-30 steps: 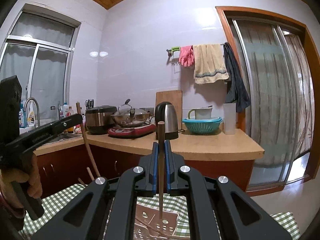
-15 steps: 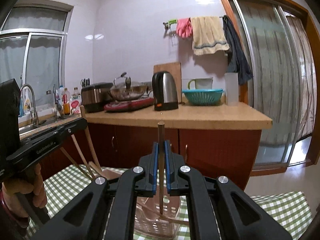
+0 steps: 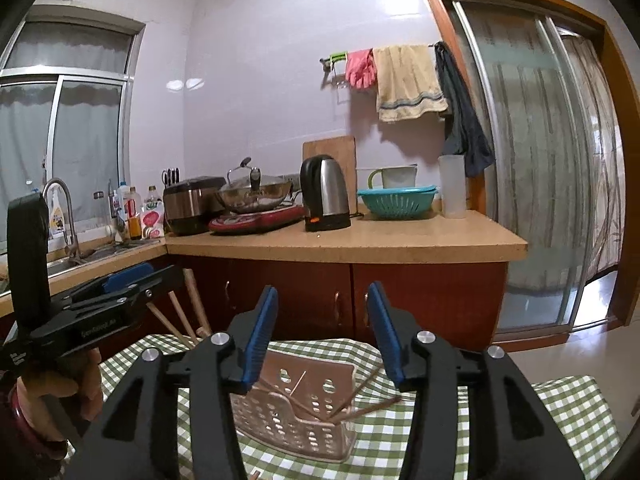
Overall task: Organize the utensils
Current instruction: 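Lower both chopsticks into the caddy and open both tools, then return both tools to the loose chopsticks and close each on one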
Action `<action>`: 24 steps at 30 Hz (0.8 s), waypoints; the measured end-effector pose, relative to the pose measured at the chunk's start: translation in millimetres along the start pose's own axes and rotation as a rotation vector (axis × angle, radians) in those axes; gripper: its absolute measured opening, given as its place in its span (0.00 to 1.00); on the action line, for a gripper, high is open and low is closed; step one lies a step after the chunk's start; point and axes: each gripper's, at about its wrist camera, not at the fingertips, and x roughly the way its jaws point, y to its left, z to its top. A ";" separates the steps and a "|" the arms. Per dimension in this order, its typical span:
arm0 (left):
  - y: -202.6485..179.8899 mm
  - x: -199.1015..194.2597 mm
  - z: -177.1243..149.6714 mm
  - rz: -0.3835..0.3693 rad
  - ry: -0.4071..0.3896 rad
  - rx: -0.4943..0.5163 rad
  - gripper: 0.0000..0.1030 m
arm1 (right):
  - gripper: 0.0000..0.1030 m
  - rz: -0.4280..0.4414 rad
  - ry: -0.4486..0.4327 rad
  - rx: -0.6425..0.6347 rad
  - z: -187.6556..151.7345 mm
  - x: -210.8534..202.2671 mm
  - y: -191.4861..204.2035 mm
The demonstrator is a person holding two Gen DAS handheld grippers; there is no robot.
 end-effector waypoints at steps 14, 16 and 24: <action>-9.6 -75.1 -55.4 0.053 0.056 -0.006 0.73 | 0.47 -0.103 0.114 0.030 -77.4 -81.0 -35.2; -9.1 -83.0 -71.3 0.064 0.085 -0.012 0.73 | 0.47 -0.121 0.148 0.048 -96.9 -88.6 -41.0; -7.6 -106.1 -138.5 0.115 0.227 -0.016 0.73 | 0.45 -0.149 0.270 0.053 -168.9 -111.6 -45.6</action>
